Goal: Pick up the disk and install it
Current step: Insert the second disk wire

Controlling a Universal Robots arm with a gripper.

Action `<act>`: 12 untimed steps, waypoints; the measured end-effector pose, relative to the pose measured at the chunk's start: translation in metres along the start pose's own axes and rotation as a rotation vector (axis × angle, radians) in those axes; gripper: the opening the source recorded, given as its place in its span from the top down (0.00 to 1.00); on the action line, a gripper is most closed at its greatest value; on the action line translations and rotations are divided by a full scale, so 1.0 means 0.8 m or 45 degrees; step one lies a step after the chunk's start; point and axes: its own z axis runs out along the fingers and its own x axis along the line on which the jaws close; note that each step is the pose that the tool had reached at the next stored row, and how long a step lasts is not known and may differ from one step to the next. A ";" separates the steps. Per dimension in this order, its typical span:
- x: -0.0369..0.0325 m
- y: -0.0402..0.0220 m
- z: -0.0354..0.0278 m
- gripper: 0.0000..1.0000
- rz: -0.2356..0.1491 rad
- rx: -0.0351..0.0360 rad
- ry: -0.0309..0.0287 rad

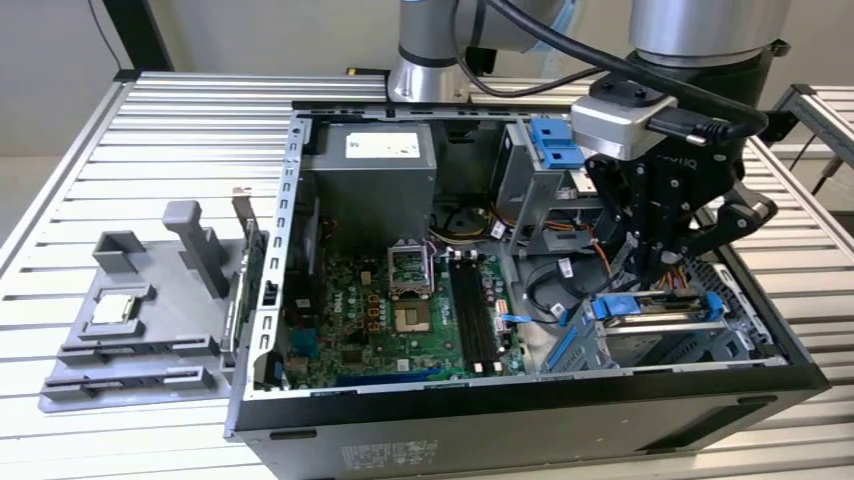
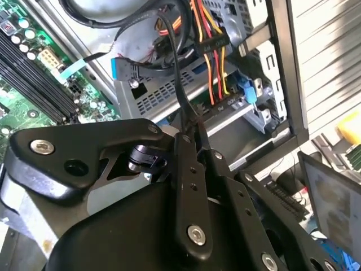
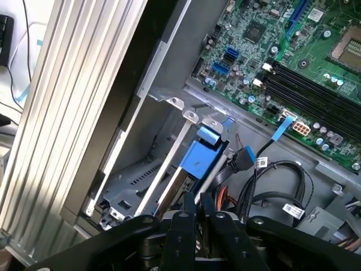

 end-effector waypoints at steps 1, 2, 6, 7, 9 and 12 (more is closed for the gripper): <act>0.0009 0.0007 0.0008 1.00 0.006 -0.0019 0.0004; 0.0016 0.0013 0.0015 1.00 0.012 -0.0038 0.0005; 0.0041 0.0029 0.0033 1.00 0.032 -0.0026 -0.0110; 0.0043 0.0031 0.0036 1.00 0.036 0.0005 -0.0189; 0.0045 0.0034 0.0045 1.00 0.048 0.0078 -0.0371; 0.0049 0.0039 0.0056 1.00 0.067 0.0142 -0.0573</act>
